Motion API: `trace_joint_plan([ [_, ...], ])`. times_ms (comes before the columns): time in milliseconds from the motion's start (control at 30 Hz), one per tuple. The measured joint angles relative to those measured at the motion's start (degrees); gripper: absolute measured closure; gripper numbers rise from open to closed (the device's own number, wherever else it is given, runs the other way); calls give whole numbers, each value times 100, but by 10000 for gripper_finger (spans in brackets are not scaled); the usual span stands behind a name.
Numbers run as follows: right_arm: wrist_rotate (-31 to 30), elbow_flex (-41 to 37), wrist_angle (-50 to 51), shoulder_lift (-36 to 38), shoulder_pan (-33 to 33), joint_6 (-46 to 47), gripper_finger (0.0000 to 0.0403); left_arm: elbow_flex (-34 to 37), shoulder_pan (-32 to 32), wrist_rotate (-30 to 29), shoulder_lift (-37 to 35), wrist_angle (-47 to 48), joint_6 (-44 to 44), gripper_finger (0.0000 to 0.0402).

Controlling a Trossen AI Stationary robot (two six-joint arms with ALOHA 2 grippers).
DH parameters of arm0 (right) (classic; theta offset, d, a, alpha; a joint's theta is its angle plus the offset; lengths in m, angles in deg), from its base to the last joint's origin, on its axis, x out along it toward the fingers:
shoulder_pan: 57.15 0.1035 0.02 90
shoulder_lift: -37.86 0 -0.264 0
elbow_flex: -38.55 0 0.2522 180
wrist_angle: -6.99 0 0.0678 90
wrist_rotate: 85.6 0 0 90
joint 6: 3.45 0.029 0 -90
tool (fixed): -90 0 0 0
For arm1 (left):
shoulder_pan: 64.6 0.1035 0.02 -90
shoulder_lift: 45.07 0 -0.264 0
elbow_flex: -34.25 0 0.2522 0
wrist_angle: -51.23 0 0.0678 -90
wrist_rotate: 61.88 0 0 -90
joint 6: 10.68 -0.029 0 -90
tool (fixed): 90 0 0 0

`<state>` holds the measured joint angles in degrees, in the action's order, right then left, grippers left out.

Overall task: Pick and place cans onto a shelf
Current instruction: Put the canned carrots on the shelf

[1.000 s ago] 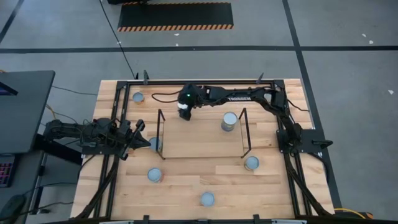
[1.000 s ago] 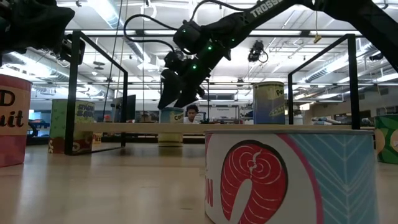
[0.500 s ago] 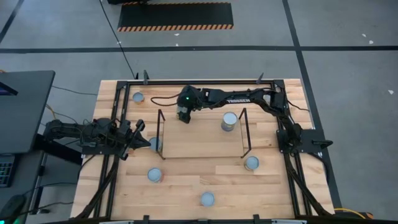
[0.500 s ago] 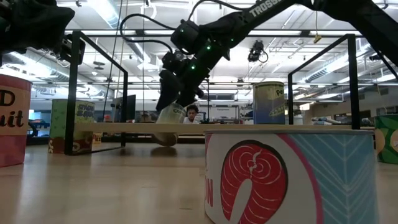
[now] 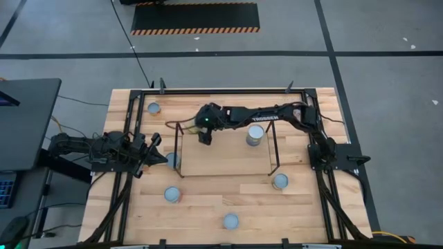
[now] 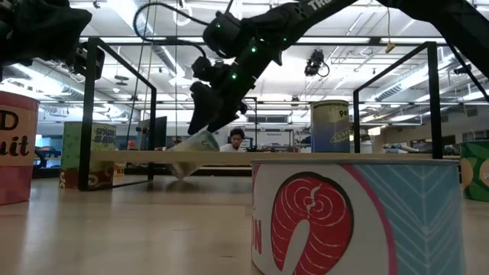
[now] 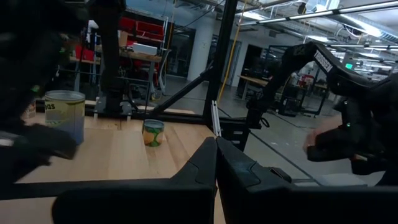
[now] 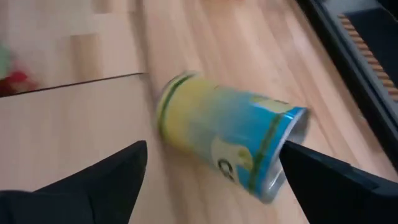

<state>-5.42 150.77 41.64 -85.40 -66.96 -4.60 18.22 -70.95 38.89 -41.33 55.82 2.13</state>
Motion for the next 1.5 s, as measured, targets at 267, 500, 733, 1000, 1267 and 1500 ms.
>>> trace_joint_plan([
  [267, -305, 0, -32, 0, 149, 842, 75, 0, 0, 1, 0, -1, -1, 390],
  [500, -241, 1, -269, -64, -52, 3904, 107, 0, 0, 0, -1, 0, 0, 390],
  [733, 127, -1, -544, -340, -111, 5160, 130, 0, 0, -1, 0, 1, 0, 390],
  [1000, 455, 2, -1224, -706, -138, 5701, 186, -8, 1, -5, 20, -22, 0, 390],
  [1267, 388, 4, -1748, -898, -153, 5680, 260, -9, 2, -2, 113, 15, -1, 390],
  [1500, 387, 0, -2039, -861, -151, 5341, 277, -4, 1, -1, 113, 28, -1, 390],
])
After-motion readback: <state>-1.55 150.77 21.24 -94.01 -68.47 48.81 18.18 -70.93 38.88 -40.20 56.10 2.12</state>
